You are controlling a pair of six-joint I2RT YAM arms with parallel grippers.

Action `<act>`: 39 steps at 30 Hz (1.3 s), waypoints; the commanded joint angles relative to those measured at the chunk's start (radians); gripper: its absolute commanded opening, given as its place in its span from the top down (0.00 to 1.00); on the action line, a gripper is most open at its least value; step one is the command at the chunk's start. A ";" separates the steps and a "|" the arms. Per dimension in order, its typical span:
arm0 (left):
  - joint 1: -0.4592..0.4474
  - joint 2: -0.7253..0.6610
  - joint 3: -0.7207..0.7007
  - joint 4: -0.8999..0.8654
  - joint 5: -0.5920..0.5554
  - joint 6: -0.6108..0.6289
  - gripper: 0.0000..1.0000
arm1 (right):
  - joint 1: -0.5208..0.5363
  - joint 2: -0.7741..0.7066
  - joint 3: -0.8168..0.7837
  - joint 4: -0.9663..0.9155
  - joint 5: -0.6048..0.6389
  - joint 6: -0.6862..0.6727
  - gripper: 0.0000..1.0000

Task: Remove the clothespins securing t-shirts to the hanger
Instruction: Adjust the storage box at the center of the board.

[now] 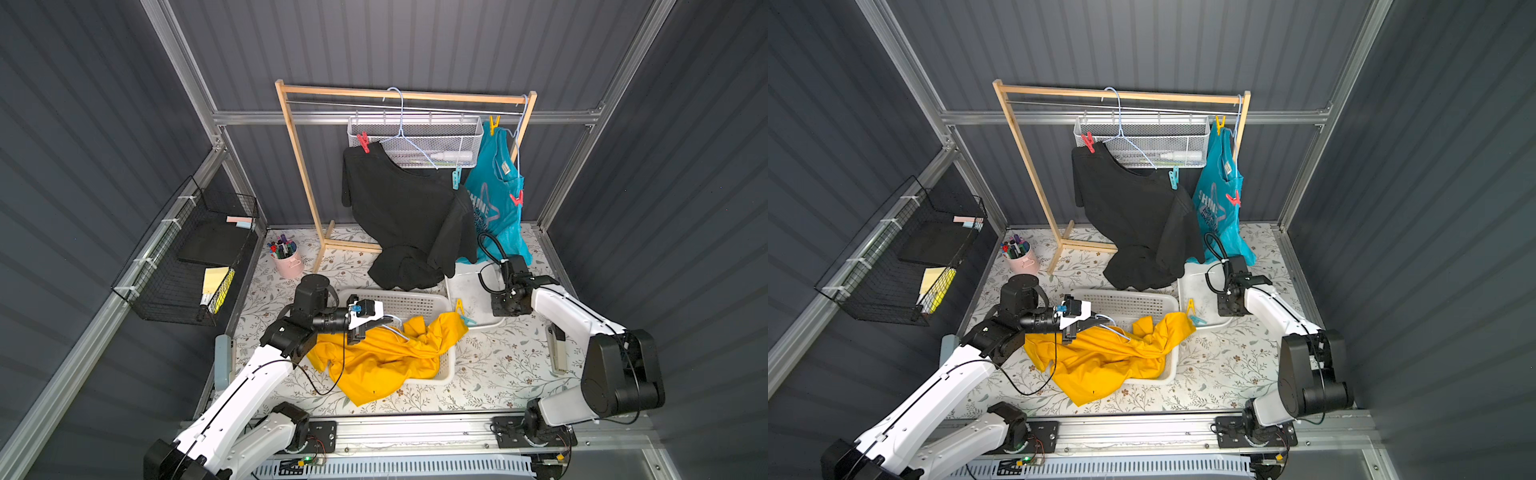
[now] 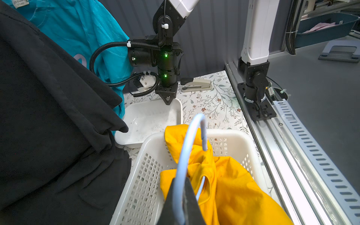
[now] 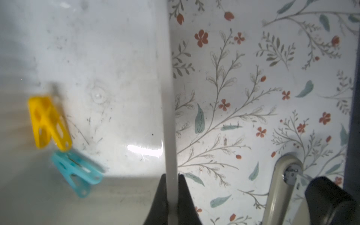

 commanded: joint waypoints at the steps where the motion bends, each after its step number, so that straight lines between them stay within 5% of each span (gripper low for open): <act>1: -0.002 -0.018 -0.008 0.014 -0.003 -0.008 0.96 | -0.004 -0.062 -0.021 -0.083 -0.020 0.010 1.00; 6: -0.003 -0.020 -0.010 0.014 -0.017 -0.007 0.95 | -0.004 -0.199 -0.045 -0.089 -0.081 0.002 1.00; 17: -0.004 -0.022 -0.011 0.010 -0.030 -0.001 0.95 | 0.001 -0.222 0.056 -0.306 -0.097 0.018 0.77; 21: -0.003 -0.024 -0.013 0.011 -0.034 -0.001 0.95 | 0.001 -0.191 0.078 -0.352 -0.057 0.028 0.58; 28: -0.005 -0.013 -0.014 0.019 -0.050 -0.014 0.99 | 0.001 -0.220 0.066 -0.321 -0.196 -0.031 0.33; 39: -0.005 0.026 0.010 0.046 -0.166 -0.119 1.00 | 0.001 -0.513 -0.047 -0.106 -0.436 -0.064 0.01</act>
